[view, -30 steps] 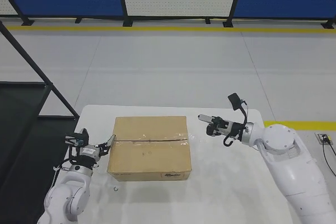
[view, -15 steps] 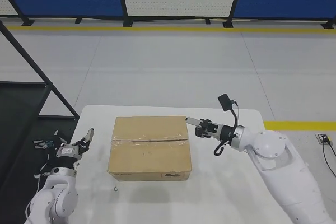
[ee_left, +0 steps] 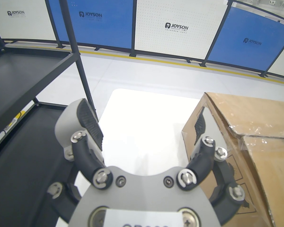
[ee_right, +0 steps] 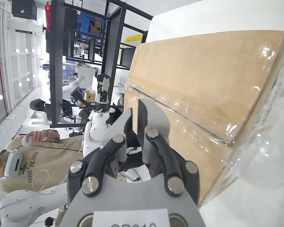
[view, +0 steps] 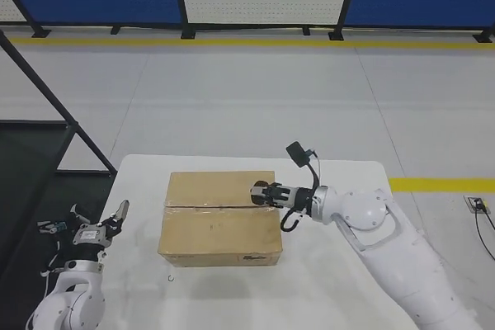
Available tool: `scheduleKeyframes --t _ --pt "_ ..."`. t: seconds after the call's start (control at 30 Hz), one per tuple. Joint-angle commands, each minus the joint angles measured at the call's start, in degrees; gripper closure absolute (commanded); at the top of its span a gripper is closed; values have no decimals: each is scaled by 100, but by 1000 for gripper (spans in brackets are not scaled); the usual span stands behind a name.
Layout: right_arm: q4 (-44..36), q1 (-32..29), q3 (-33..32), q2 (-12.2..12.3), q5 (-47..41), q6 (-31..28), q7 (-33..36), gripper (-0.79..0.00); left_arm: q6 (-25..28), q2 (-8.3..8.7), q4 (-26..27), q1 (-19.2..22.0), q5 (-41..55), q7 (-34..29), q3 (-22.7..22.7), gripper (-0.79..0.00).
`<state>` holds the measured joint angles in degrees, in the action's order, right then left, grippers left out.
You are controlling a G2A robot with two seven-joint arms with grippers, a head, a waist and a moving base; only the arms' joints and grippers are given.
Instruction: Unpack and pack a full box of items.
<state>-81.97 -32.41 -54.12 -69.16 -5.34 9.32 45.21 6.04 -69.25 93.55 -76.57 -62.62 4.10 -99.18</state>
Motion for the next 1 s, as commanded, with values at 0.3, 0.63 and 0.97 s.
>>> scheduleKeyframes --t 0.3,0.63,0.97 --pt "1501 1415 1676 -814 -144 855 -285 0 129 12 -44 14 70 35 -60 -785" --pt "2559 1909 2277 -1370 -285 463 -176 0 196 41 -153 87 72 -7 -209 -785" --pt "3115 2125 2611 -1854 -290 211 -249 0 239 57 -179 120 67 -8 -247 -785"
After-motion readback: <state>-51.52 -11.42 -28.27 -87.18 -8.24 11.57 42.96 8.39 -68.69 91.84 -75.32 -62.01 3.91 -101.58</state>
